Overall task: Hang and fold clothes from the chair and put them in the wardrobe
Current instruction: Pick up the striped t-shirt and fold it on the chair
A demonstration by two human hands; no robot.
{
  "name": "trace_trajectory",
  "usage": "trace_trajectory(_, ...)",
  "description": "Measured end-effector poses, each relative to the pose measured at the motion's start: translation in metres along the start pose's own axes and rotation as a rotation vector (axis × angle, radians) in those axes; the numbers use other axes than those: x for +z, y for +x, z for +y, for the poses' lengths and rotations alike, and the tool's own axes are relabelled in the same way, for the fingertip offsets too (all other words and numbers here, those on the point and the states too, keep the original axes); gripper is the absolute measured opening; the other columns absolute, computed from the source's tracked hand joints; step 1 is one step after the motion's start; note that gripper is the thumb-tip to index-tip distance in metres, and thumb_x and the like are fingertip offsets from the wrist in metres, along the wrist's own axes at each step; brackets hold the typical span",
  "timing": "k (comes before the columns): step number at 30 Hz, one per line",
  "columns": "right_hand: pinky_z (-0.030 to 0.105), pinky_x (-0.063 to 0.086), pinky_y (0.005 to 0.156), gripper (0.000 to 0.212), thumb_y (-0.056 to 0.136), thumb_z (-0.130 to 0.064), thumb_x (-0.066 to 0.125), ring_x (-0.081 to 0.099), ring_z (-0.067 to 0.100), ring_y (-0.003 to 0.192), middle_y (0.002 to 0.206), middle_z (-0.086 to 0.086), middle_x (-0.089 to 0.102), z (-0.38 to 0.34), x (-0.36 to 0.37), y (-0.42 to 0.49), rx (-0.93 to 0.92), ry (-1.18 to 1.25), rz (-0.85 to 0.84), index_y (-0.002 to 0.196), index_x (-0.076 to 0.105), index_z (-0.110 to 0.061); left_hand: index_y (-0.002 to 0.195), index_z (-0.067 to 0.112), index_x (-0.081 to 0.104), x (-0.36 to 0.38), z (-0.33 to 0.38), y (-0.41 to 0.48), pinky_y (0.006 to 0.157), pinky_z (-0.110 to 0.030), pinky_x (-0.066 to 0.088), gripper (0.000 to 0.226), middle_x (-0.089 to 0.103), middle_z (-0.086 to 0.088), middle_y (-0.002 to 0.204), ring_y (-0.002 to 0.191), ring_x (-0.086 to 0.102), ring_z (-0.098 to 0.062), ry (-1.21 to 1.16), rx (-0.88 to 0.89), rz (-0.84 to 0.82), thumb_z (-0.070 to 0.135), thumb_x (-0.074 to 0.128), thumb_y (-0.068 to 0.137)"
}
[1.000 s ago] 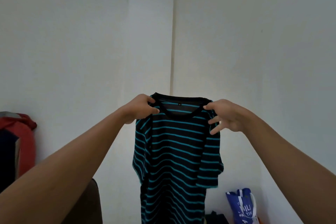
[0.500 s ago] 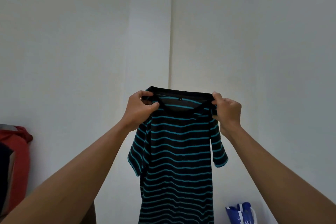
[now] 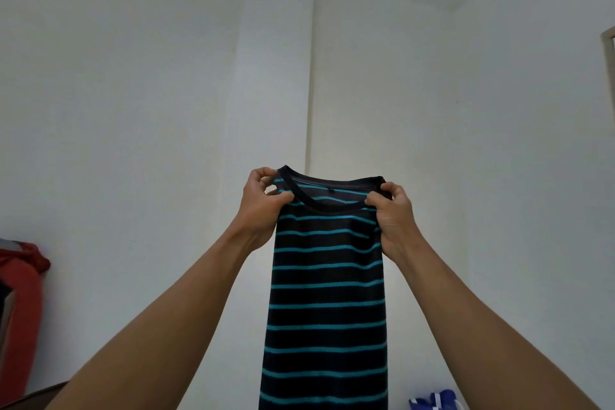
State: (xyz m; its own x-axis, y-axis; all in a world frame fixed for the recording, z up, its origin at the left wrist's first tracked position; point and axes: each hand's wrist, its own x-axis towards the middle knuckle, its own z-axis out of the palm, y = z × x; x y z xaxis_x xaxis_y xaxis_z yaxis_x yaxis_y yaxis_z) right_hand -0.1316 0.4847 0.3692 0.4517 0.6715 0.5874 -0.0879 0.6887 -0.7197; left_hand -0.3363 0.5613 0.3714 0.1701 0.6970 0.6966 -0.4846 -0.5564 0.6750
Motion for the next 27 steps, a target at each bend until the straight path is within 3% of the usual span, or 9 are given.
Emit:
trace_trajectory(6,0.042,0.058,0.076,0.059,0.086,0.005,0.07,0.066,0.029,0.097,0.119,0.017,0.059,-0.001,-0.002,0.0,0.058,0.21,0.012,0.127,0.036,-0.02,0.142,0.019,0.031,-0.002,0.003,0.001,0.086,-0.046,0.06,0.068,0.052,-0.011,0.136,0.111,0.063,-0.031,-0.233,-0.141,0.081,-0.003,0.067,0.089)
trace_trajectory(8,0.043,0.059,0.074,0.049,0.084,0.002,0.073,0.068,0.027,0.089,0.109,0.017,0.062,-0.002,0.001,-0.001,0.085,0.302,0.035,0.115,0.043,-0.021,0.113,0.017,0.046,0.003,0.006,0.001,0.075,-0.045,0.062,0.036,0.061,-0.012,0.115,0.095,0.068,-0.029,-0.307,-0.165,0.064,-0.003,0.065,0.09)
trace_trajectory(10,0.043,0.059,0.072,0.033,0.083,0.0,0.074,0.07,0.027,0.08,0.098,0.014,0.067,-0.002,0.004,-0.002,0.107,0.366,0.0,0.09,0.05,-0.021,0.082,0.02,0.046,0.006,0.008,-0.001,0.063,-0.041,0.063,0.03,0.065,-0.012,0.095,0.081,0.069,-0.028,-0.357,-0.175,0.028,-0.003,0.064,0.09)
trace_trajectory(11,0.043,0.059,0.072,0.03,0.083,-0.001,0.075,0.071,0.027,0.079,0.096,0.014,0.069,-0.002,0.004,-0.002,0.122,0.383,-0.028,0.082,0.053,-0.021,0.08,0.018,0.051,0.005,0.007,0.0,0.063,-0.04,0.063,0.026,0.067,-0.014,0.094,0.08,0.069,-0.028,-0.359,-0.18,0.017,-0.002,0.064,0.091)
trace_trajectory(13,0.041,0.059,0.073,0.022,0.084,0.0,0.072,0.072,0.027,0.082,0.099,0.014,0.072,-0.003,0.003,-0.003,0.169,0.412,-0.092,0.083,0.061,-0.019,0.102,0.01,0.066,0.002,0.006,0.0,0.07,-0.04,0.063,0.017,0.072,-0.016,0.102,0.085,0.072,-0.029,-0.357,-0.185,0.008,-0.003,0.062,0.092)
trace_trajectory(15,0.04,0.06,0.073,0.021,0.087,0.002,0.068,0.073,0.028,0.085,0.102,0.015,0.074,-0.005,0.002,-0.004,0.205,0.421,-0.138,0.097,0.068,-0.015,0.117,0.013,0.069,0.001,0.007,-0.001,0.075,-0.039,0.063,0.031,0.076,-0.011,0.104,0.087,0.075,-0.026,-0.354,-0.196,-0.005,-0.003,0.059,0.093)
trace_trajectory(20,0.036,0.061,0.066,0.022,0.09,-0.001,0.064,0.074,0.024,0.081,0.096,0.011,0.075,-0.01,-0.004,-0.007,0.317,0.281,-0.182,0.106,0.07,-0.016,0.122,0.017,0.068,-0.003,0.006,-0.005,0.083,-0.039,0.061,0.036,0.076,-0.006,0.109,0.09,0.075,-0.021,-0.314,-0.165,-0.043,-0.003,0.055,0.095)
trace_trajectory(23,0.037,0.061,0.074,0.02,0.092,-0.006,0.063,0.071,0.024,0.089,0.104,0.01,0.073,-0.008,-0.006,-0.01,0.363,0.208,-0.243,0.11,0.07,-0.013,0.123,0.018,0.067,-0.006,0.0,-0.006,0.089,-0.04,0.059,0.037,0.074,-0.007,0.114,0.096,0.074,-0.022,-0.303,-0.163,-0.061,-0.003,0.056,0.095)
trace_trajectory(27,0.048,0.058,0.089,0.031,0.09,-0.022,0.069,0.066,0.031,0.106,0.117,0.01,0.069,-0.007,-0.012,-0.012,0.247,0.149,-0.302,0.118,0.071,-0.007,0.126,0.019,0.067,-0.015,-0.007,-0.006,0.092,-0.041,0.058,0.039,0.073,-0.008,0.117,0.103,0.071,-0.025,-0.292,-0.176,-0.077,-0.002,0.058,0.094)
